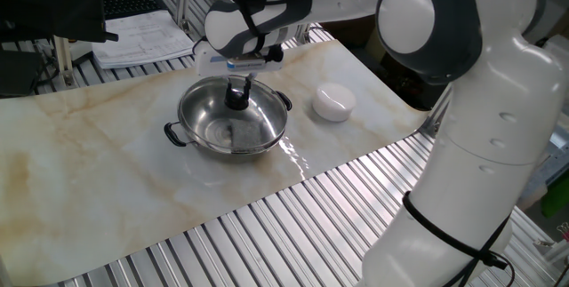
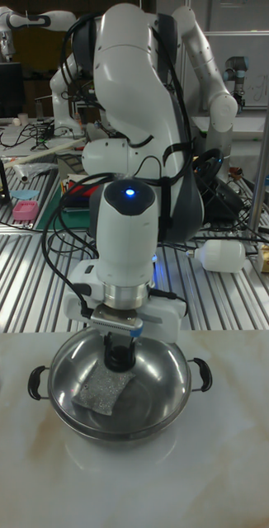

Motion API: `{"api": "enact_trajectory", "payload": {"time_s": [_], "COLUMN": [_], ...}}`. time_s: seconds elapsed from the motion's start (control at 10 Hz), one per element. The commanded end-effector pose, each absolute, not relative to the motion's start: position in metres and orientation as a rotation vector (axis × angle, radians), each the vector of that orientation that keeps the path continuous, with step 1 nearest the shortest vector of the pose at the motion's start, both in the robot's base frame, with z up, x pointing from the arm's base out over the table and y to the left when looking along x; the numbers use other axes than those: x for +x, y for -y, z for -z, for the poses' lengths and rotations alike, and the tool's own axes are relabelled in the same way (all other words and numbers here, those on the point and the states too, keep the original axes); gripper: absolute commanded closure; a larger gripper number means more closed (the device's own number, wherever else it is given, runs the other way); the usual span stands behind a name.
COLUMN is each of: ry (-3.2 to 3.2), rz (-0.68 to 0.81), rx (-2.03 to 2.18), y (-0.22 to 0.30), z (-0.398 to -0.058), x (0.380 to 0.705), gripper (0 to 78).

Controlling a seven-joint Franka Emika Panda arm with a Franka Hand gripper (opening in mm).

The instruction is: Cover the pot with the lid

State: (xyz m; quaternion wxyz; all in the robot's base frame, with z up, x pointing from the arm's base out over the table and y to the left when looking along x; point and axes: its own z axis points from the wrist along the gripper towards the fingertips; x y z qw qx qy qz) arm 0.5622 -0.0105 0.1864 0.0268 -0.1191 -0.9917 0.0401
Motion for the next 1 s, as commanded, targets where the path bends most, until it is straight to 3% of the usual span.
{"api": "enact_trajectory", "payload": {"time_s": [0.1,1.0], "ry": [3.07,3.072], "rz": [-0.109,-0.096], "rx": [-0.372,-0.367], "y": [0.0103,0.0116], "z": [-0.1861,-0.184], "x": [0.5648,0.5667], "gripper": [76.4,76.4]}}
